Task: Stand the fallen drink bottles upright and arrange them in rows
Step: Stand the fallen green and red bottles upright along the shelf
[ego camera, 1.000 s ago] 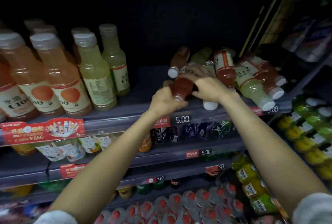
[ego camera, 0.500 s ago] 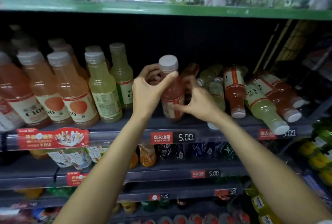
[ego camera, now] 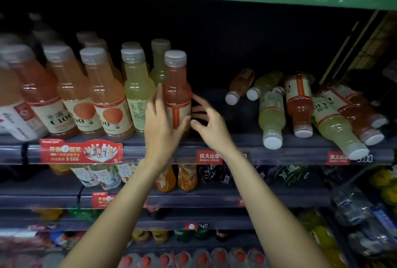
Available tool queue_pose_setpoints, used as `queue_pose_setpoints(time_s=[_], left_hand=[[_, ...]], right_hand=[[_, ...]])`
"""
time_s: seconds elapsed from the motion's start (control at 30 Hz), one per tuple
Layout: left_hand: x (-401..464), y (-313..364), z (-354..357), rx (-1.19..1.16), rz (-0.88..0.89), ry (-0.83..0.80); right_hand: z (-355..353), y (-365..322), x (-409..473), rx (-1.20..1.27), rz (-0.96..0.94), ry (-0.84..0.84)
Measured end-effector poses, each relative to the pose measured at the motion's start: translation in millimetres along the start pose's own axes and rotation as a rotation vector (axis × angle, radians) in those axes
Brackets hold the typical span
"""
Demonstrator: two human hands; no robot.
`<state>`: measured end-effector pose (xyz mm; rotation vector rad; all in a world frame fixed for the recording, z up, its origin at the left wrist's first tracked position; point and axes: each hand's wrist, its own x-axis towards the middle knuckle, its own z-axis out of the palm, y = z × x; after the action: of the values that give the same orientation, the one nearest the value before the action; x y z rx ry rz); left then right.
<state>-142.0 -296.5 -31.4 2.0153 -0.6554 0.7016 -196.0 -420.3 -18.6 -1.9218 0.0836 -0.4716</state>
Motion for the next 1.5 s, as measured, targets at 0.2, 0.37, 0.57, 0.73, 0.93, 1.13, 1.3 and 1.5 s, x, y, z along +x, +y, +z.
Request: queue_pose_setpoints(time_s=[0.2,0.37,0.57,0.73,0.93,1.13,1.3,1.5], left_hand=[[-9.0,-6.0,4.0,0.214,0.136,0.110],[-6.5,-11.3,5.5,0.214,0.154,0.112],[-5.9,-9.7,4.5,0.205,0.131,0.114],[-6.4,-6.7,4.6,0.199,0.113,0.101],[-15.3,4.2,3.0,0.071,0.149,0.252],[-27.4,24.8,15.9,-0.091,0.409,-0.153],[-28.9,30.0,30.4,-0.080,0.264,-0.417],[-36.3,47.0,48.9,-0.072,0.155,-0.339]], right_hand=[[4.3,3.3,4.1,-0.047,-0.005,-0.012],[-32.6,20.3,10.9,-0.627,-0.190,0.106],[-63.3,39.4,59.3,-1.221,0.011,0.063],[-64.7,57.2,76.0,-1.183,0.131,-0.048],[-59.9,28.3,37.5,-1.071,0.102,-0.131],[-64.6,0.8,-36.1,-0.892,-0.078,-0.139],[-84.8,3.4,-54.5,-0.659,-0.130,-0.111],[-100.8,8.0,-22.7,-1.062,-0.150,-0.037]])
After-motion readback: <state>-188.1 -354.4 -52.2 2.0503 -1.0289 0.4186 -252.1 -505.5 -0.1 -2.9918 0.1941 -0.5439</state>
